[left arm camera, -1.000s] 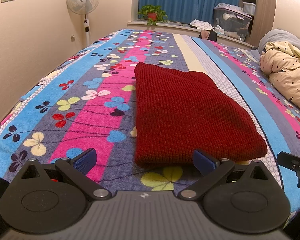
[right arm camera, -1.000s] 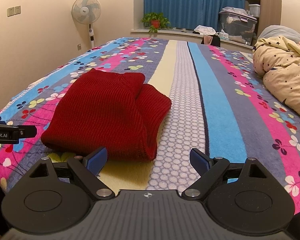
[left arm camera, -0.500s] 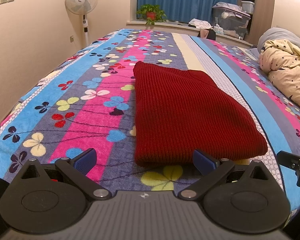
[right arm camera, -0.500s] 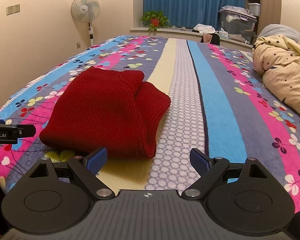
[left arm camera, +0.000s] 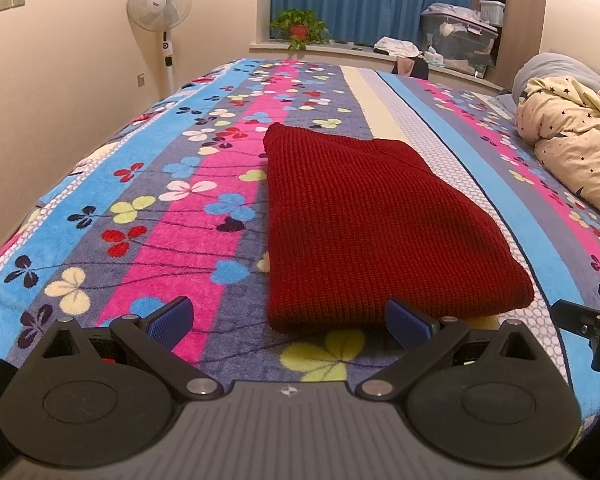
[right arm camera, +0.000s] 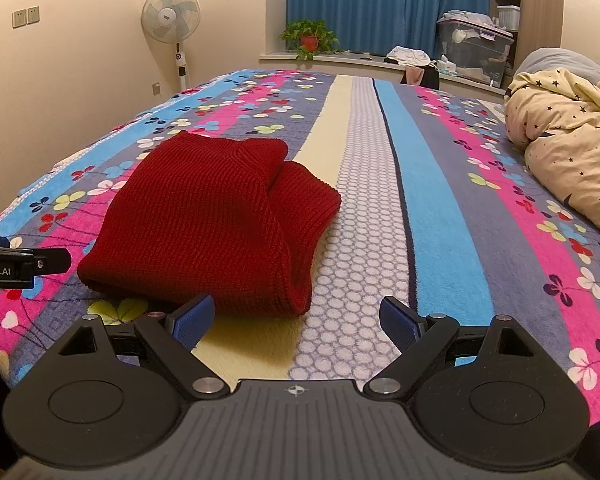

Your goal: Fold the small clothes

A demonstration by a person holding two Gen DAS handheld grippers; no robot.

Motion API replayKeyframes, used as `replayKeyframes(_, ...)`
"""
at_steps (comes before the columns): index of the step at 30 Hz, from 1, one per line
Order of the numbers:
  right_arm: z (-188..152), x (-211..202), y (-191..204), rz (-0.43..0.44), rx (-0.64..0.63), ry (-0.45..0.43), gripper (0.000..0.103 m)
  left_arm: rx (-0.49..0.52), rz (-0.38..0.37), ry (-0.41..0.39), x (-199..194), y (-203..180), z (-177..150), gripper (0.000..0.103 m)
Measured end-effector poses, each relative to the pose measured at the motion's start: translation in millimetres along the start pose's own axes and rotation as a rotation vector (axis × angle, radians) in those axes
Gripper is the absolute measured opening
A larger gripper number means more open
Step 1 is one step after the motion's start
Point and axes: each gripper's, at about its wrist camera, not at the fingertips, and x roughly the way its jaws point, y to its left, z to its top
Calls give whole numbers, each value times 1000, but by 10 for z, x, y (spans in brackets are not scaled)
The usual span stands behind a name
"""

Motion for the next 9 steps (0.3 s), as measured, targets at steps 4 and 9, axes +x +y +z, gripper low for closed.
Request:
replayKeyframes(4, -5, -2, -2, 0, -1, 0, 90, 6, -6, -12, -8, 10, -1, 102)
replayKeyframes(9, 0, -1, 3, 0, 0, 0, 90, 7, -4, -6, -2, 16, 1, 102)
